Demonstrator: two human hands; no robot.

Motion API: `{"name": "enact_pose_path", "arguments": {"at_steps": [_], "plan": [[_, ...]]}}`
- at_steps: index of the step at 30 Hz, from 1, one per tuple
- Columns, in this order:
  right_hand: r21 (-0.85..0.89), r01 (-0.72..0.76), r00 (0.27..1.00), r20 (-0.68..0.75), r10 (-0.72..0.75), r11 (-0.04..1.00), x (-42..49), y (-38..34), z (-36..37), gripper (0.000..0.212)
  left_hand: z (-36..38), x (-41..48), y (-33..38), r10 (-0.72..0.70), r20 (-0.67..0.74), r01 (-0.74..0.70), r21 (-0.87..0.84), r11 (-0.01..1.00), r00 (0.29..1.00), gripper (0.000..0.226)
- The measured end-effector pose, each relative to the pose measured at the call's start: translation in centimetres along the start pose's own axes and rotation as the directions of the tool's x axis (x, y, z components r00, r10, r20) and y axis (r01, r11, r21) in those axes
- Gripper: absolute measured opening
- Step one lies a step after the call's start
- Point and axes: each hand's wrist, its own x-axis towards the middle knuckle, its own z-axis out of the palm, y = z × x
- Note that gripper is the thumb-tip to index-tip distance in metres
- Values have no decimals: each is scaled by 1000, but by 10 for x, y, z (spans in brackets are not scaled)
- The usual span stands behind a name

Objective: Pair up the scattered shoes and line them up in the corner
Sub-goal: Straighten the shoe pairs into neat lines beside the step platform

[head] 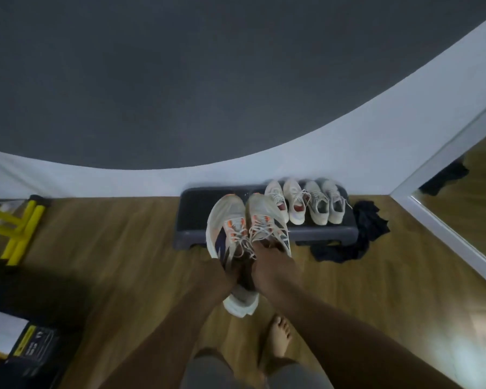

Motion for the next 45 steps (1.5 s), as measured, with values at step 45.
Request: {"name": "enact_pose_path", "arguments": {"at_steps": [45], "plan": [[276,-273,960,20,278,922,533,110,289,31,130,631,-33,41,122,-39,-18,999,992,24]]}}
